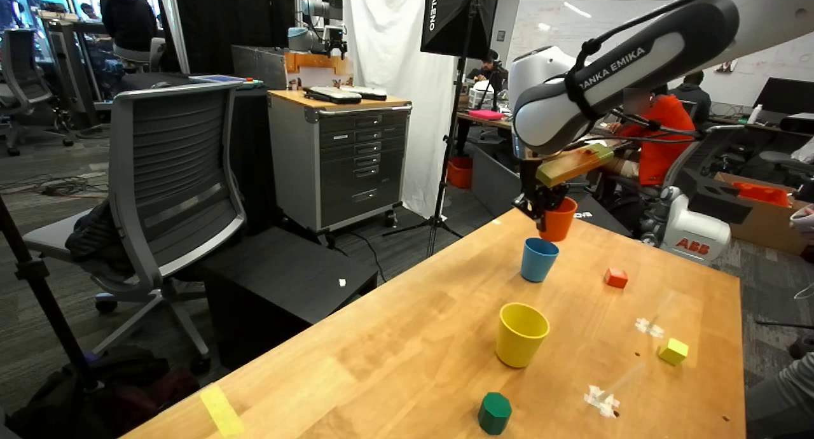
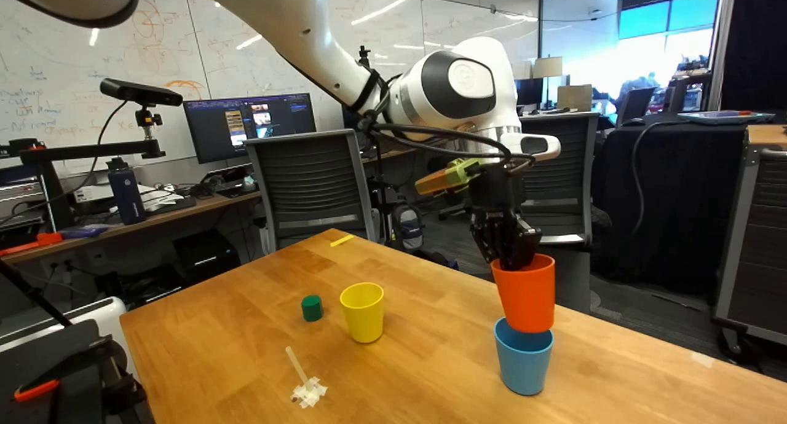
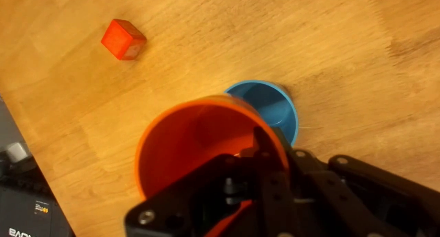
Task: Put the orange cup into the blue cup then the yellow cup into the orange cup
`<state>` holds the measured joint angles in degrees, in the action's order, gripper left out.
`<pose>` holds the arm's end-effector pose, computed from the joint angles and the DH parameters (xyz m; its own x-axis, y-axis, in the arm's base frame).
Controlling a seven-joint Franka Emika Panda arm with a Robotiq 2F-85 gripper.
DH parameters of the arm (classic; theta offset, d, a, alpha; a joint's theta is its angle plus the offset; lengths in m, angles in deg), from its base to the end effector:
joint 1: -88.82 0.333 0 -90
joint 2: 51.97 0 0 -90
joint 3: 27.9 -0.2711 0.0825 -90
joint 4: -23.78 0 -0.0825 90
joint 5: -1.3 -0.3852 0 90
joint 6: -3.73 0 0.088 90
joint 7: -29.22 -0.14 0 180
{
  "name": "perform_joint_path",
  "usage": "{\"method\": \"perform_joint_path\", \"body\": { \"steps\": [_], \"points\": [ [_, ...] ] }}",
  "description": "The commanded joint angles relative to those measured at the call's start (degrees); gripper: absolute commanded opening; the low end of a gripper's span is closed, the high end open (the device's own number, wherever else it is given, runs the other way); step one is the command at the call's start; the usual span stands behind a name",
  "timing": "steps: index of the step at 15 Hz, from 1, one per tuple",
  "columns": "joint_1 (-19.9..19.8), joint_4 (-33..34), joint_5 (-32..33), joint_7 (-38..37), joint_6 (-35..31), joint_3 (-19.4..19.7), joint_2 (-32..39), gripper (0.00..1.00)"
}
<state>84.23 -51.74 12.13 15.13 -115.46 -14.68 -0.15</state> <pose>0.6624 -0.2042 0.1328 0.9228 -0.3796 -0.0664 -0.3344 -0.8743 0.3517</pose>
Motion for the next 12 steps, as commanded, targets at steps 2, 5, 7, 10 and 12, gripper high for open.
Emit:
{"method": "perform_joint_path", "body": {
  "steps": [2,5,7,10,12],
  "points": [
    [-0.4,5.7,-0.3,0.0,1.7,-0.6,4.0,0.01],
    [-0.2,6.8,-0.3,0.0,1.8,-0.7,5.3,0.01],
    [-0.2,7.4,-0.3,0.1,1.8,-0.7,6.0,0.01],
    [-0.2,7.9,-0.4,0.1,1.9,-0.8,6.7,0.01],
    [-0.2,7.9,-0.4,0.1,1.8,-0.8,6.7,0.01]
  ]
}}
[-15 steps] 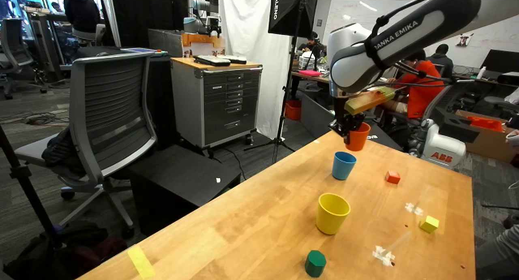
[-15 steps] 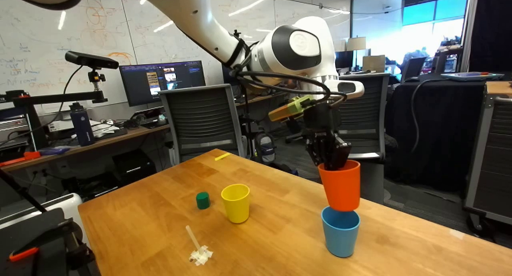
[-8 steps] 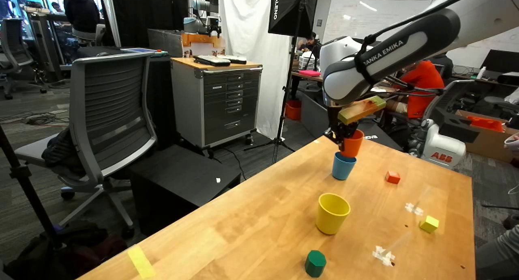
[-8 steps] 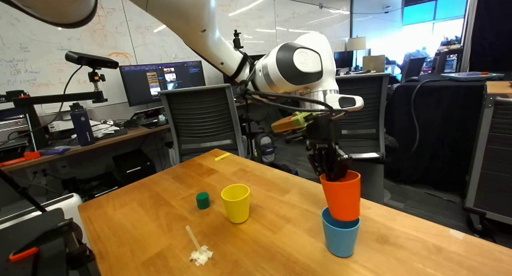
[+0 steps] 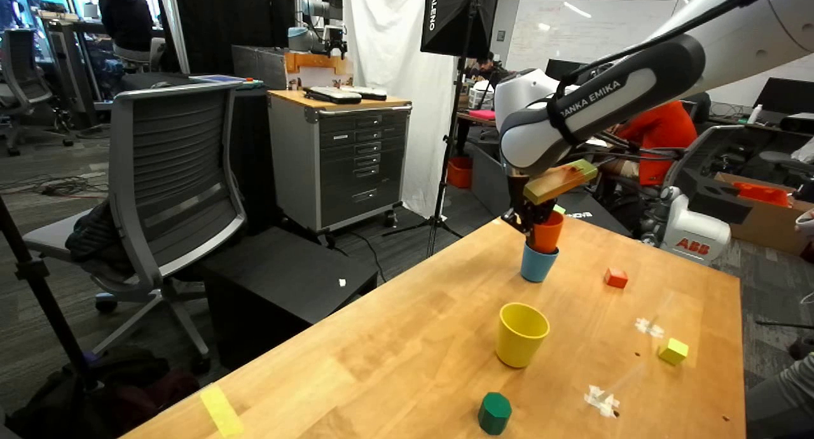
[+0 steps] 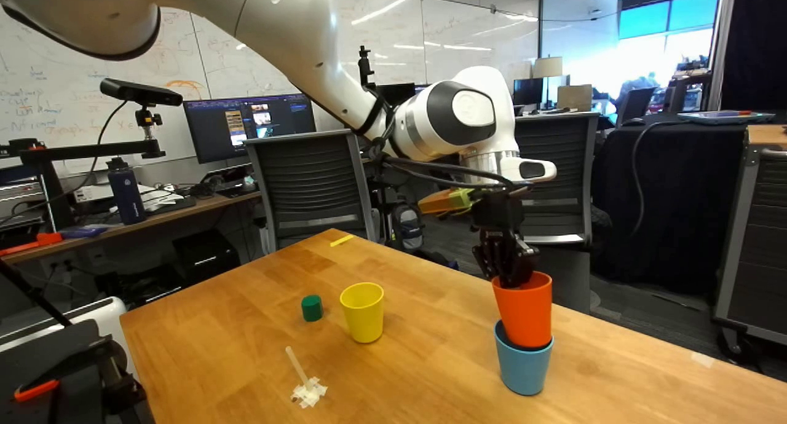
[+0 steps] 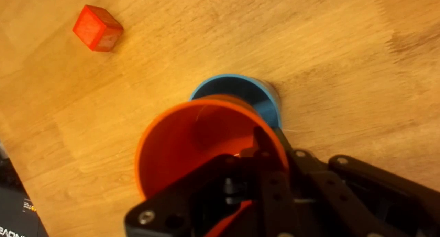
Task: Put the orange cup into the blue cup then the yellow cup into the orange cup
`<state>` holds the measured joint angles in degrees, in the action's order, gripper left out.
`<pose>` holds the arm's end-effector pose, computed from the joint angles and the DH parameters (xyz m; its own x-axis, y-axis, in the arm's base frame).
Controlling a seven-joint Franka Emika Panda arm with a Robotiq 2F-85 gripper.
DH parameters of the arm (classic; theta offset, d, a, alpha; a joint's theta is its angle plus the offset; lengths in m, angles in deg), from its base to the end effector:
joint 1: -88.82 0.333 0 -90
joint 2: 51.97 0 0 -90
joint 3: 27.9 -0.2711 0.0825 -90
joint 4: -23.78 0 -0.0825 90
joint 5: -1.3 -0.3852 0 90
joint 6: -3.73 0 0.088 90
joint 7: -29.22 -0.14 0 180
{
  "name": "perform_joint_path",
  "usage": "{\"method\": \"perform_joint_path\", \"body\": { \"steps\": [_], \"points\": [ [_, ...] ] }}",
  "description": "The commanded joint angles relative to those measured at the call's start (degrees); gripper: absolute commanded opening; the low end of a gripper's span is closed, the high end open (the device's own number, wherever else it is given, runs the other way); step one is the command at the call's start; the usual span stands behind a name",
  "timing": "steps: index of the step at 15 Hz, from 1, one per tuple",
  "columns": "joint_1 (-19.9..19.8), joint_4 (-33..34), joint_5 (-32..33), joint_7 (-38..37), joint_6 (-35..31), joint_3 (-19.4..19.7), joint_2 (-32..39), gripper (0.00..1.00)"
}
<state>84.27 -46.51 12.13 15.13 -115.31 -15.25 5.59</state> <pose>0.6715 -0.1955 0.1015 0.9300 -0.3592 -0.0784 -0.3099 -0.8806 0.3585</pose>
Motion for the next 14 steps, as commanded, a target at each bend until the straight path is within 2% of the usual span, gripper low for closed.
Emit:
{"method": "perform_joint_path", "body": {
  "steps": [1,2,3,5,13,14],
  "points": [
    [-0.2,2.8,-0.4,0.1,1.8,-0.3,1.0,0.01],
    [-0.2,2.8,-0.5,0.1,1.9,-0.3,0.9,0.07],
    [-0.2,3.0,-0.5,0.0,2.2,-0.2,0.9,0.30],
    [-0.3,3.2,-0.6,-0.1,2.4,-0.2,0.8,0.33],
    [-0.6,2.0,-1.8,0.2,2.9,-0.9,-0.9,0.95],
    [-0.4,1.3,-1.9,0.6,2.6,-1.1,-1.7,0.99]
  ]
}}
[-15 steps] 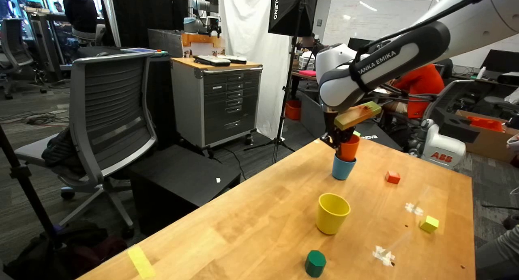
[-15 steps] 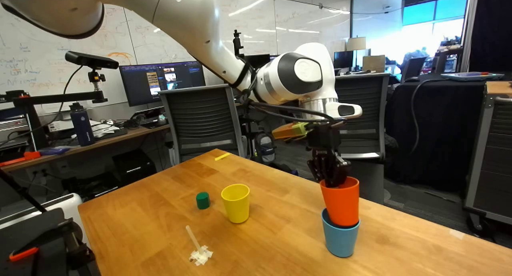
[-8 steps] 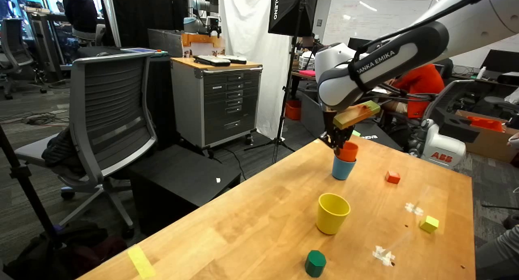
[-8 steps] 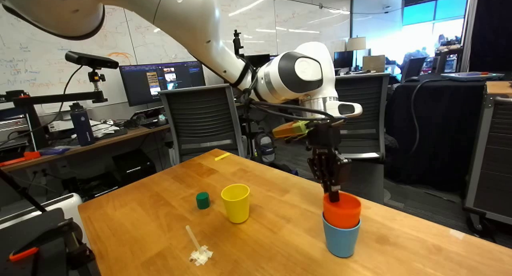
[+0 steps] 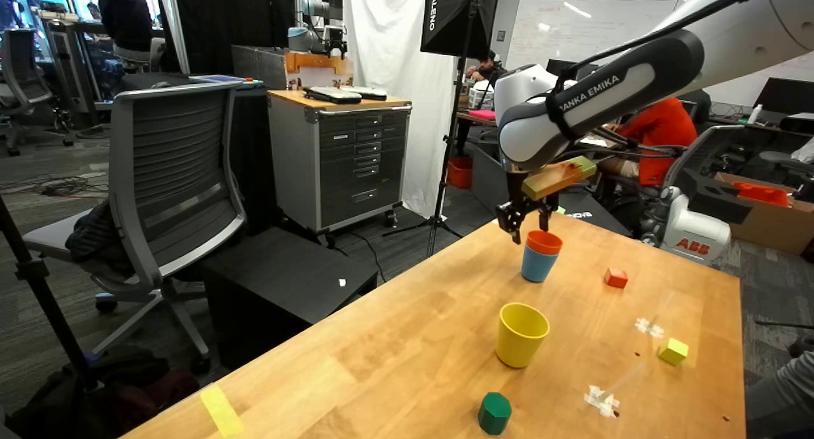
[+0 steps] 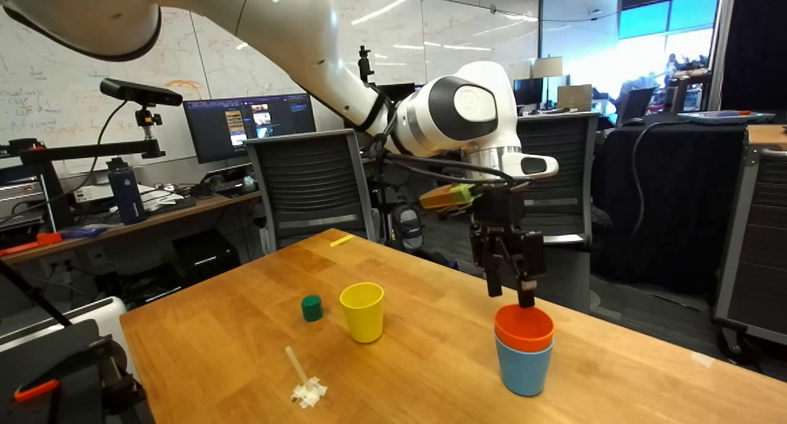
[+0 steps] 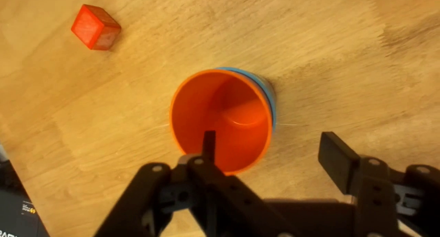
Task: Put the orange cup into the blue cup then the yellow cup into the orange cup
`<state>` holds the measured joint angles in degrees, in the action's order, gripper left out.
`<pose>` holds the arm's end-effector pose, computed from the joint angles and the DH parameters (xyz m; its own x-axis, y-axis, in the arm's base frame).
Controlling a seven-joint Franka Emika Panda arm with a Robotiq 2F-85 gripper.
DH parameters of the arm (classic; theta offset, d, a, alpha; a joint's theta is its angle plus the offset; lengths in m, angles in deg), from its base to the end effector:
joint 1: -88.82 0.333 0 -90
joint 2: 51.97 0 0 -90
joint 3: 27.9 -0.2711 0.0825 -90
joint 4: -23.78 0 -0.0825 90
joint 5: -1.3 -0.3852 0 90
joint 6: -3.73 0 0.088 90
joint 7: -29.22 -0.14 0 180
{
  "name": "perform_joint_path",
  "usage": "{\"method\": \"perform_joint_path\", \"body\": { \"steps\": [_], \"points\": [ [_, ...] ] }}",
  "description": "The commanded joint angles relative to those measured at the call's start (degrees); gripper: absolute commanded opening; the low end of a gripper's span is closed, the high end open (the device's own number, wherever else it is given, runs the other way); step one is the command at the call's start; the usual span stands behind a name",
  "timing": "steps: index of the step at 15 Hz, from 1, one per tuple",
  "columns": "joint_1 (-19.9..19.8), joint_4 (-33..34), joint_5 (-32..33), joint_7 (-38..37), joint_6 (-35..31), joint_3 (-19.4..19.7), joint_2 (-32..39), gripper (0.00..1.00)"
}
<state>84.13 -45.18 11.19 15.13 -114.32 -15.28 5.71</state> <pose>0.6756 -0.1954 0.1083 0.9258 -0.3706 -0.0742 -0.3244 -0.8800 0.3470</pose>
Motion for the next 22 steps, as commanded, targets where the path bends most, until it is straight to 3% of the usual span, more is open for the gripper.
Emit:
{"method": "perform_joint_path", "body": {
  "steps": [1,7,14,22],
  "points": [
    [0.2,-1.2,-1.0,0.9,1.3,-1.4,-2.9,1.00],
    [3.7,-6.7,0.1,3.4,0.0,-4.1,-8.8,1.00],
    [8.1,-10.2,2.1,4.5,0.7,-5.1,-10.7,1.00],
    [13.6,-18.0,10.2,4.9,1.0,-4.7,-11.5,1.00]
  ]
}}
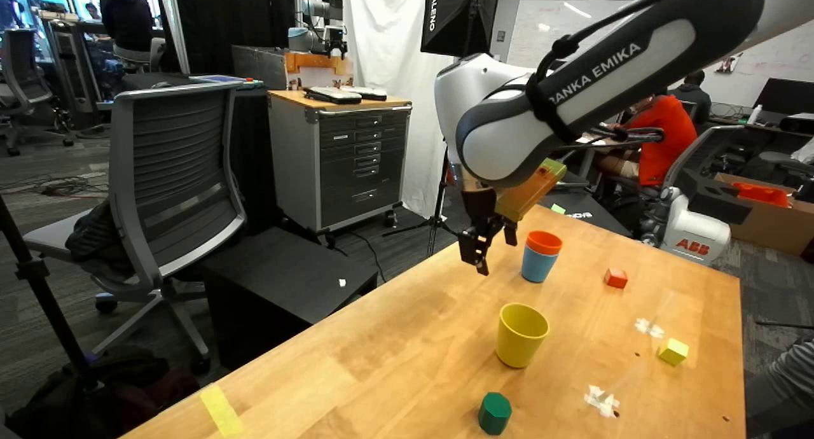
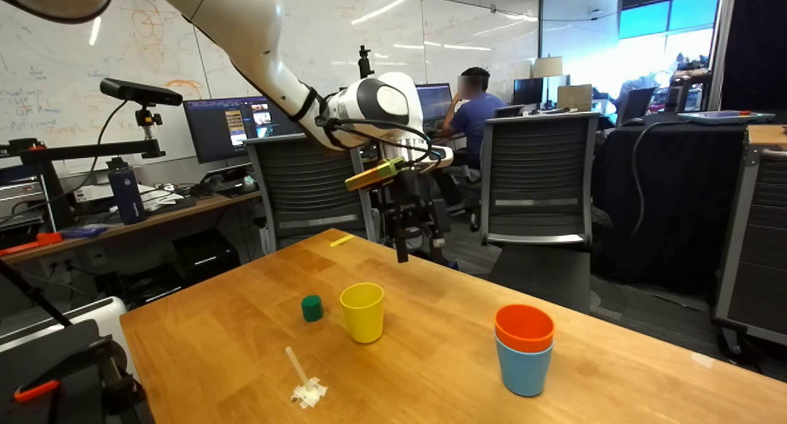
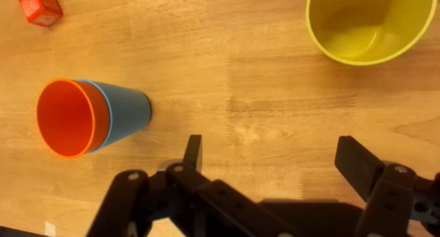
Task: Put the orange cup into the blue cup then the yellow cup into the orange cup
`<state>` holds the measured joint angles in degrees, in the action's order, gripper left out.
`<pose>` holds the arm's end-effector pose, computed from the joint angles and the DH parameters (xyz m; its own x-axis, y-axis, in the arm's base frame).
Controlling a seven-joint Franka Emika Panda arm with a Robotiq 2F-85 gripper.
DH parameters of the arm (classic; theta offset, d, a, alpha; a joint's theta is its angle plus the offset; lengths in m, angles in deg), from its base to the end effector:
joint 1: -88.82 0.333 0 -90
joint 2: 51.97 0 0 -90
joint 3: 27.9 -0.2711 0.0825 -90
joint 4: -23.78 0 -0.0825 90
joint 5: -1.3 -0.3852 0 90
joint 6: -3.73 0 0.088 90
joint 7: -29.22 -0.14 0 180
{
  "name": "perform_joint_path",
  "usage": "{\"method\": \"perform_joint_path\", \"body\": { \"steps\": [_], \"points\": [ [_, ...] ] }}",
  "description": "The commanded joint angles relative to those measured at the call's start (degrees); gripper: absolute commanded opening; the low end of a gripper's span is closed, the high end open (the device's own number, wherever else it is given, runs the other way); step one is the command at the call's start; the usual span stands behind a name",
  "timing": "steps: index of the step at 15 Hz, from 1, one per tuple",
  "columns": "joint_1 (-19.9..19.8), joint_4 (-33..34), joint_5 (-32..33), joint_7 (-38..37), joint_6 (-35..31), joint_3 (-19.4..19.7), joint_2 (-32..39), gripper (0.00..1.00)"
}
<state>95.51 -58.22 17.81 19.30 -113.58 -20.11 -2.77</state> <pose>0.6595 -0.0290 0.1083 0.9784 -0.0310 -0.2043 0.0440 -0.9348 0.3524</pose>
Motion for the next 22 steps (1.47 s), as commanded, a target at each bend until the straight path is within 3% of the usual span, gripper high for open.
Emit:
{"method": "perform_joint_path", "body": {
  "steps": [1,7,16,22],
  "points": [
    [2.9,-6.0,4.7,0.8,0.2,0.2,-3.4,1.00],
    [4.8,-10.9,8.8,0.6,0.3,-0.2,-6.3,1.00],
    [4.4,-17.4,10.1,-0.2,0.5,-0.5,-12.1,1.00],
    [4.4,-21.1,15.2,1.0,0.8,-0.2,-13.0,1.00]
  ]
}}
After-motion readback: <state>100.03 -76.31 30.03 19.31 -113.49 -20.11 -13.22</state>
